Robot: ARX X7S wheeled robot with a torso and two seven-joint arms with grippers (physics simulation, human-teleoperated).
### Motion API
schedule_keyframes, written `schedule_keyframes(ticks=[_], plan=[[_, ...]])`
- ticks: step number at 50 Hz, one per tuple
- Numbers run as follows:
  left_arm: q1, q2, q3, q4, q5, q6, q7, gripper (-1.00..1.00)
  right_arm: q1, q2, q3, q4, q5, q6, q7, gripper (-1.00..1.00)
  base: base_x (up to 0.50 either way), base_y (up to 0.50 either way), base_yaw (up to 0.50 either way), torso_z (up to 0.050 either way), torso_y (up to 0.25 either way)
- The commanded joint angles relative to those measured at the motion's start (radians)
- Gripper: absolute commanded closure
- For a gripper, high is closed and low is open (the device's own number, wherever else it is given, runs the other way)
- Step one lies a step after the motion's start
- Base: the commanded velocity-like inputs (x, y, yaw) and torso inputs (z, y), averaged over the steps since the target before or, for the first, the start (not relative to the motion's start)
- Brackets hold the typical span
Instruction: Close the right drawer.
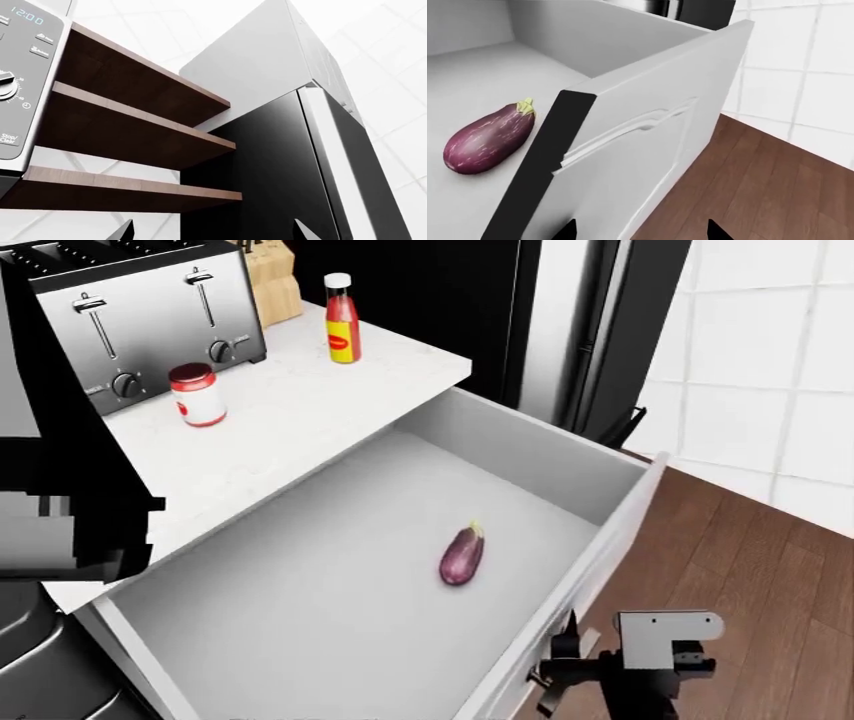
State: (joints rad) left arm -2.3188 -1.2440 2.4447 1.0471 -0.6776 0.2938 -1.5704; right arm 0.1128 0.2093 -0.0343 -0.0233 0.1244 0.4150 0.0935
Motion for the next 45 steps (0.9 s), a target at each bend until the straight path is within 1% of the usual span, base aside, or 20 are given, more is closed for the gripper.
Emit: schedule_keyframes(ticks=[1,16,32,45], plan=[[-0.015,0.001,0.008,0.0,-0.006,0.0,0.0,-1.0,0.008,-0.024,-0.082,0.039,0.084,-0.014,-0.065,-1.0,0.0,0.0,0.0,0.0,0.0],[-0.009,0.003,0.0,0.0,-0.006,-0.011,0.0,-1.0,0.028,-0.03,-0.136,0.037,0.086,-0.015,-0.092,-1.0,0.0,0.0,0.0,0.0,0.0],[0.077,-0.014,-0.051,0.0,0.031,-0.023,0.0,-1.0,0.06,-0.036,-0.187,0.042,0.096,-0.002,-0.122,-1.0,0.0,0.0,0.0,0.0,0.0],[0.046,-0.014,-0.014,0.0,0.033,-0.016,0.0,-1.0,0.081,-0.043,-0.23,0.044,0.101,0.003,-0.144,-1.0,0.0,0.0,0.0,0.0,0.0]])
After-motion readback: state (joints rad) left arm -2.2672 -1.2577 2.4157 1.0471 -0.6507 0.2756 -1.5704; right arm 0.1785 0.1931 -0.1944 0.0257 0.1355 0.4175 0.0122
